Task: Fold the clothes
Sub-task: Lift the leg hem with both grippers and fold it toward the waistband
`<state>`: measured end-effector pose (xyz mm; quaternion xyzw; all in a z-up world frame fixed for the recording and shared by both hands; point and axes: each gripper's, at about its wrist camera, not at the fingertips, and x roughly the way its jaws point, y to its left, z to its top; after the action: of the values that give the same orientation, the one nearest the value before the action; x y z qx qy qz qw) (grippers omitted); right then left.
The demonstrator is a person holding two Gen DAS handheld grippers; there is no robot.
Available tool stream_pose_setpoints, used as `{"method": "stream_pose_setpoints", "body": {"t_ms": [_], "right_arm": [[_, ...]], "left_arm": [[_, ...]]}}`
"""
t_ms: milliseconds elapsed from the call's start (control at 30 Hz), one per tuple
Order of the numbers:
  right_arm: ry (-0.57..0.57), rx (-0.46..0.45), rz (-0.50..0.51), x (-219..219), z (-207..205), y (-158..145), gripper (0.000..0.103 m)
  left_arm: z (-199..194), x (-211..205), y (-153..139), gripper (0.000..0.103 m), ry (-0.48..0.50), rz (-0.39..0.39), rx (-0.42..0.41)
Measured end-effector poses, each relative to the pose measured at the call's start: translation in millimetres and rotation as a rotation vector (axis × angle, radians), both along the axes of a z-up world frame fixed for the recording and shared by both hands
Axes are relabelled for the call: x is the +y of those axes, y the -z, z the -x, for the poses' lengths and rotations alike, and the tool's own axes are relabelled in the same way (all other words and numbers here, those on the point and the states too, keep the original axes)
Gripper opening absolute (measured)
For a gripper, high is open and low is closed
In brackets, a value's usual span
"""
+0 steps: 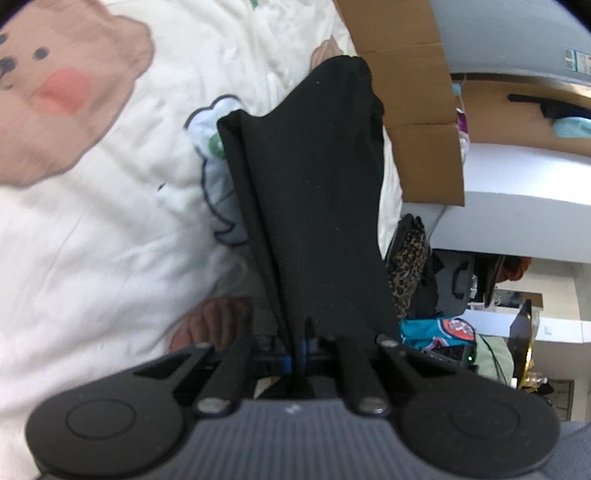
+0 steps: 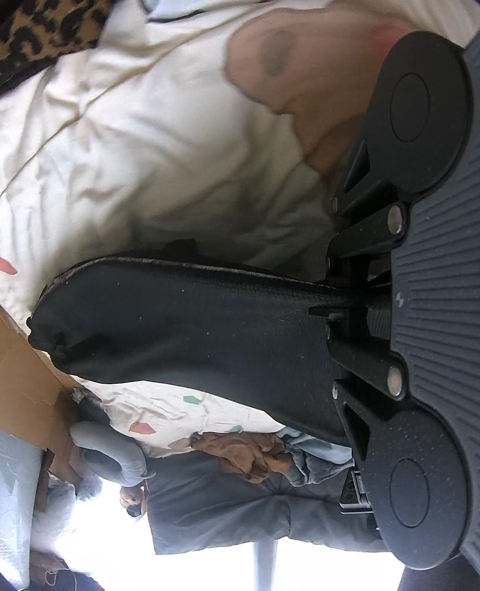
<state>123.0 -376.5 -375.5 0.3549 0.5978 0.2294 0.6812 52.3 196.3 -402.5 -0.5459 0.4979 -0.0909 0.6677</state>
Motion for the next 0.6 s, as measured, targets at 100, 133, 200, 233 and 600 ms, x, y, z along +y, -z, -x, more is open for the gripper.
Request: {"method": "stream_pose_setpoints", "body": {"t_ms": [100,133,200,233,600], "right_arm": [[0.007,0.016,0.007,-1,15,-2,0.002],[0.006,0.019,0.012,-2,19,-4,0.002],[0.003,0.025,0.022,-4,28,-8,0.002],[0.006,0.029,0.024,-5,33,-9,0.002],[0.077,0.042,-0.002,-14,51,-13,0.002]], "left_arm": [[8,-6,-3,0.005,0.008,0.001,0.014],[10,-8,-5,0.005,0.019,-0.006,0.015],[14,-13,-7,0.005,0.029,-0.008,0.021],[16,-14,-9,0.005,0.037,-0.012,0.026],[15,-12,-17,0.005,0.004,-0.007,0.026]]}}
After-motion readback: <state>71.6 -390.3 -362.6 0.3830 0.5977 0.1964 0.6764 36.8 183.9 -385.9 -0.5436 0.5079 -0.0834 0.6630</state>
